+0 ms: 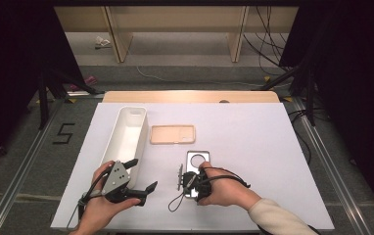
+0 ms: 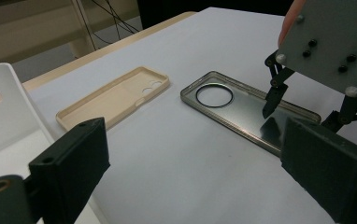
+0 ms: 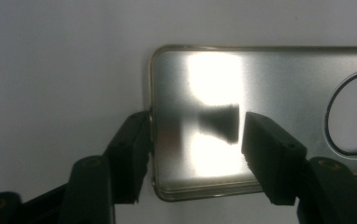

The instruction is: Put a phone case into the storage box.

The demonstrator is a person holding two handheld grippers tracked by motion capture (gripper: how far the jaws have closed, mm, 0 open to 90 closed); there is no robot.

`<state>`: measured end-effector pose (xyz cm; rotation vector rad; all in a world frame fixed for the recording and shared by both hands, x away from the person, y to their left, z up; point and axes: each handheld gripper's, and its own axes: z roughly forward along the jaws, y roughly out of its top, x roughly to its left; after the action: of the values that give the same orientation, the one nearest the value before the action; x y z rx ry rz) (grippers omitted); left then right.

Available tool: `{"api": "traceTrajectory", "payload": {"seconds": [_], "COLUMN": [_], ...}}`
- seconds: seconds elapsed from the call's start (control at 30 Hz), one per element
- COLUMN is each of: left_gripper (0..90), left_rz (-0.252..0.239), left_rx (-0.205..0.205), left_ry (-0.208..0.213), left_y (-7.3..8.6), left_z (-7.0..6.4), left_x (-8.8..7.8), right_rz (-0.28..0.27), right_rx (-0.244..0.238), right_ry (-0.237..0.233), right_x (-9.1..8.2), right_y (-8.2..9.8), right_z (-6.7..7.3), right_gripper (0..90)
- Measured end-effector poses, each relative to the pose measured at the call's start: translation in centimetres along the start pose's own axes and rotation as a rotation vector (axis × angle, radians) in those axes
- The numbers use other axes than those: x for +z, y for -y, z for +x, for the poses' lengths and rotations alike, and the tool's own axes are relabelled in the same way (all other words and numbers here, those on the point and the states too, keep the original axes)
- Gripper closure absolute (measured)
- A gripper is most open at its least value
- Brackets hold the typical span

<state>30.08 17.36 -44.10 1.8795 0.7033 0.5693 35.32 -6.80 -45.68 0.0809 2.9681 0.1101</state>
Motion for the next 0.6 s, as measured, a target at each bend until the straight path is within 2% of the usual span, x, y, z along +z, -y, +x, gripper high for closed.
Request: {"api": "traceTrajectory", "payload": {"seconds": [0.1,0.3,0.6], "left_gripper": [7.6,7.6,7.6], "left_rz": [0.001,0.002,0.003], "left_rx": [-0.001,0.001,0.001], "left_ry": [0.003,0.006,0.007], "left_y": [0.01,0.03,0.04], "left_z": [-0.06,-0.07,-0.10], "left_x": [0.03,0.04,0.04], "right_rz": [0.012,0.026,0.030], "right_rx": [-0.032,-0.046,-0.040], "right_ry": [-0.019,-0.039,-0.049], "right_x": [-0.07,-0.15,-0.15], "right_y": [-0.20,-0.33,-0.42], "right_z": [0.25,0.54,0.82], "right_gripper": [56.0,66.4,74.5]}}
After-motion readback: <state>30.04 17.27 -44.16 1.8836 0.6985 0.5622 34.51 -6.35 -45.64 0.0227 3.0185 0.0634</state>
